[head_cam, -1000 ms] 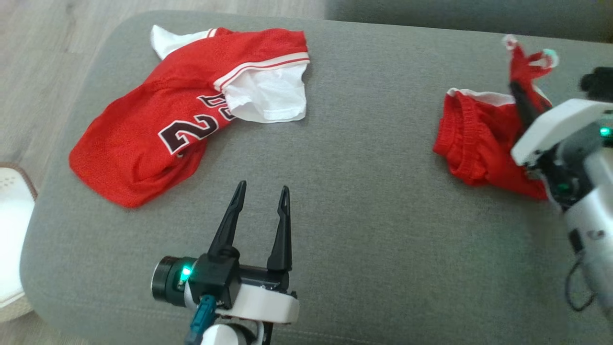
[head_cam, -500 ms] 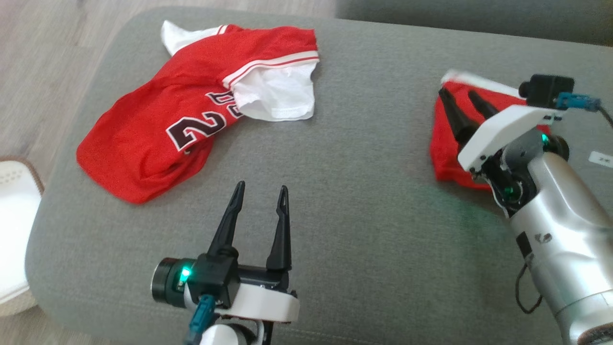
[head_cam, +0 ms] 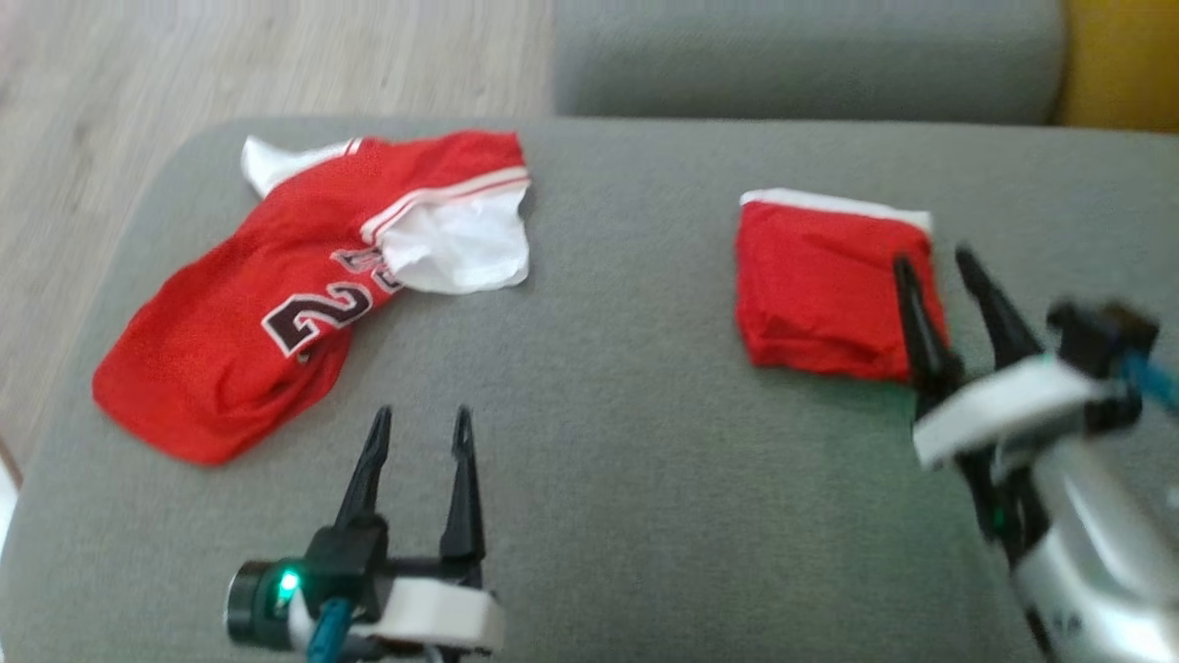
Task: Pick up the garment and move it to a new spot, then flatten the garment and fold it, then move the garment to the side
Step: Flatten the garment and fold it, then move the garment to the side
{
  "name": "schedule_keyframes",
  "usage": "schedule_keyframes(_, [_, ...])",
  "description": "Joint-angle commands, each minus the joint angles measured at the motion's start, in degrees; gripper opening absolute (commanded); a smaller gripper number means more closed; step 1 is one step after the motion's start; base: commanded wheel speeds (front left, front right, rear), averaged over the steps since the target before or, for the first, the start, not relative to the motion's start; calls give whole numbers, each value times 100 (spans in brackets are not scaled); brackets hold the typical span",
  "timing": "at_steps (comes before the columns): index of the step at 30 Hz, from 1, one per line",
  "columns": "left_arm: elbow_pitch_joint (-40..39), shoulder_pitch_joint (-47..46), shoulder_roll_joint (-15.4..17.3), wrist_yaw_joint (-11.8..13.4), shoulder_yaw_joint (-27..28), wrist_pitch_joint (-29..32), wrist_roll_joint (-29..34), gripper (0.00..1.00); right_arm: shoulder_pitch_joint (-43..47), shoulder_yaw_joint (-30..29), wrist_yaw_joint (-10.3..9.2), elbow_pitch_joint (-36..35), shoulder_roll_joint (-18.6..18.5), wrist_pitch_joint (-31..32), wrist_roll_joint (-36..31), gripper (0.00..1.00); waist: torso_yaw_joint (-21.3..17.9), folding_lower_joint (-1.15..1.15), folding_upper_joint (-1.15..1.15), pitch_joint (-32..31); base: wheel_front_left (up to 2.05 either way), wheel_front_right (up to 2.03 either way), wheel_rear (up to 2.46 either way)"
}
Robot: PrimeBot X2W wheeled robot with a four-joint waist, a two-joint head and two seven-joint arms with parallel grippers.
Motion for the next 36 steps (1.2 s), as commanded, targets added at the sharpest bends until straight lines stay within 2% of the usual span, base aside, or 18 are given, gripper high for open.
schedule_keyframes(1, [-163, -60, 48, -24, 266, -30, 68, 100, 117, 2, 37, -290, -19, -170, -128, 100, -203, 1, 0, -260, 0, 0, 0])
schedule_keyframes(6, [-182, 114, 83, -37, 417, -30, 106, 100, 734, -146, 37, -520, 6, -397, -688, 100, -349, 1, 0, -413, 0, 0, 0])
schedule_keyframes(13, [-331, 500, 71, -157, 572, -30, 152, 100, 1646, -654, 37, -1062, 396, -469, -1378, 100, -497, 1, 0, -693, 0, 0, 0])
schedule_keyframes(19, [-413, 945, 101, -314, 772, -30, 170, 100, 2308, -1033, 37, -1426, 736, -471, -1715, 100, -506, 1, 0, -887, 0, 0, 0])
schedule_keyframes(28, [-409, 1212, 68, -537, 936, -30, 273, 100, 2521, -1075, 37, -1547, 828, -471, -1910, 100, -469, 1, 0, -909, 0, 0, 0])
schedule_keyframes(36, [-338, 1210, -19, -636, 942, -30, 324, 100, 2548, -1064, 37, -1541, 847, -472, -1920, 100, -441, 1, 0, -897, 0, 0, 0])
